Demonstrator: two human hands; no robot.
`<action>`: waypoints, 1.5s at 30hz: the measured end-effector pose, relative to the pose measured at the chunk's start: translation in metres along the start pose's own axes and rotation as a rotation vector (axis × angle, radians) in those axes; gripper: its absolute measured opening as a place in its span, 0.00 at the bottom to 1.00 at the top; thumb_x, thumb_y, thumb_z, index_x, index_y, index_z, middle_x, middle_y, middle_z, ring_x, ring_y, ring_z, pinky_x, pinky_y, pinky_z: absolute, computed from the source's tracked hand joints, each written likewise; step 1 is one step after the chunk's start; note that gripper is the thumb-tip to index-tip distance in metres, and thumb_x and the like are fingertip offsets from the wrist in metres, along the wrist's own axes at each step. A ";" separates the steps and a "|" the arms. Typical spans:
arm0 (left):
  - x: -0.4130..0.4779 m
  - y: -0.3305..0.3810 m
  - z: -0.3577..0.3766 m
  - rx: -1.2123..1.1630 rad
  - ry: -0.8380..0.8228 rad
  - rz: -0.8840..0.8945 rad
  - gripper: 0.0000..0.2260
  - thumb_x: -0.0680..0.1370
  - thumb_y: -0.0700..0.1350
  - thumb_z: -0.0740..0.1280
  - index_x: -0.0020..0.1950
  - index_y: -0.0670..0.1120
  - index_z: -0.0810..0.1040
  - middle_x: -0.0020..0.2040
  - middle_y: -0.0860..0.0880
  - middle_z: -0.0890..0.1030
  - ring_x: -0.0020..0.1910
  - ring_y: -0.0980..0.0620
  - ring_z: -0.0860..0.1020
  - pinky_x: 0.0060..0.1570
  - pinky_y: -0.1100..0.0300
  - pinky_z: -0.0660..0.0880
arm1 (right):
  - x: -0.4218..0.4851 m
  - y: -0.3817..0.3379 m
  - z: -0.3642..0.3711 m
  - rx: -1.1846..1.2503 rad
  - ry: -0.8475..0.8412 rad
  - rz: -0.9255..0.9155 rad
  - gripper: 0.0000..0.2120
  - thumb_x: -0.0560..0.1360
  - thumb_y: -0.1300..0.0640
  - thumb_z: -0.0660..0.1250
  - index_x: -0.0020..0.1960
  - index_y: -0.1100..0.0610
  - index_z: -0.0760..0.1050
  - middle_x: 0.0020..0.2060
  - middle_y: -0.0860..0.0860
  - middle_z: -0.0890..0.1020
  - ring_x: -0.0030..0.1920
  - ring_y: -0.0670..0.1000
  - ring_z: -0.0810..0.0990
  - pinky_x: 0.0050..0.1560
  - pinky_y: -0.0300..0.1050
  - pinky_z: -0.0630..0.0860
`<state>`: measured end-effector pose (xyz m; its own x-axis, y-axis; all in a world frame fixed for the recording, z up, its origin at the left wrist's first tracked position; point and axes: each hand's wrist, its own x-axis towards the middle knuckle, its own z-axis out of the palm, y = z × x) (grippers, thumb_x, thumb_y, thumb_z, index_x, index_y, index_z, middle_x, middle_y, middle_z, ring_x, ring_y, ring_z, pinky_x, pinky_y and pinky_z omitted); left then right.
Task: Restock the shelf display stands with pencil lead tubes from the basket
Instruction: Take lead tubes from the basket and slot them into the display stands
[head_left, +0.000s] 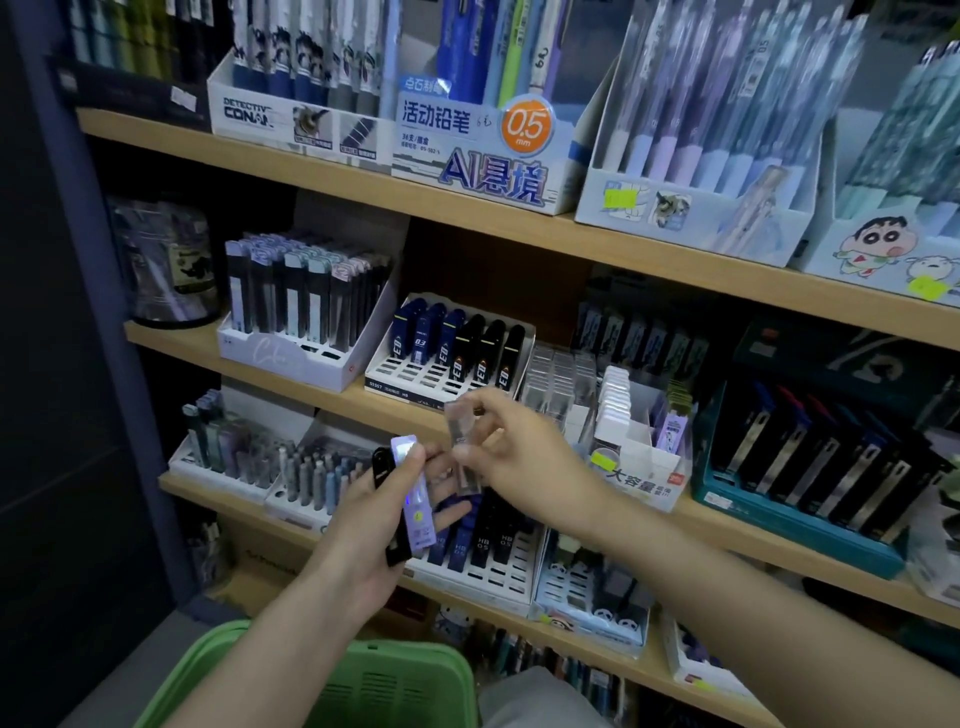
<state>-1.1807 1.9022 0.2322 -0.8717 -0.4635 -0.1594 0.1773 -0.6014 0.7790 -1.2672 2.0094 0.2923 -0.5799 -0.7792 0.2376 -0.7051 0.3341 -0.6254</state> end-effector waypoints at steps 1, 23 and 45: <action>0.000 0.001 -0.004 0.004 0.023 0.002 0.11 0.79 0.45 0.62 0.57 0.40 0.78 0.48 0.42 0.85 0.43 0.48 0.84 0.34 0.60 0.80 | 0.001 -0.001 -0.007 0.024 0.029 0.000 0.08 0.78 0.57 0.64 0.56 0.48 0.72 0.39 0.46 0.78 0.36 0.41 0.77 0.39 0.37 0.74; 0.016 0.000 -0.004 0.195 -0.059 -0.117 0.13 0.78 0.52 0.62 0.50 0.42 0.73 0.28 0.51 0.69 0.22 0.56 0.62 0.19 0.66 0.61 | 0.038 0.068 -0.091 -0.404 0.358 0.147 0.02 0.78 0.59 0.64 0.50 0.54 0.73 0.37 0.52 0.81 0.38 0.50 0.80 0.44 0.42 0.76; 0.009 0.002 0.016 0.145 -0.054 -0.027 0.09 0.79 0.48 0.63 0.51 0.44 0.77 0.34 0.49 0.75 0.27 0.55 0.71 0.27 0.63 0.68 | 0.007 -0.005 -0.030 -0.233 0.038 -0.007 0.17 0.74 0.52 0.69 0.62 0.50 0.72 0.48 0.40 0.73 0.40 0.38 0.76 0.41 0.26 0.72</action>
<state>-1.1954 1.9072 0.2423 -0.8991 -0.4106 -0.1517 0.0891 -0.5109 0.8550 -1.2799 2.0179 0.3191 -0.5868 -0.7629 0.2714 -0.7815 0.4457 -0.4365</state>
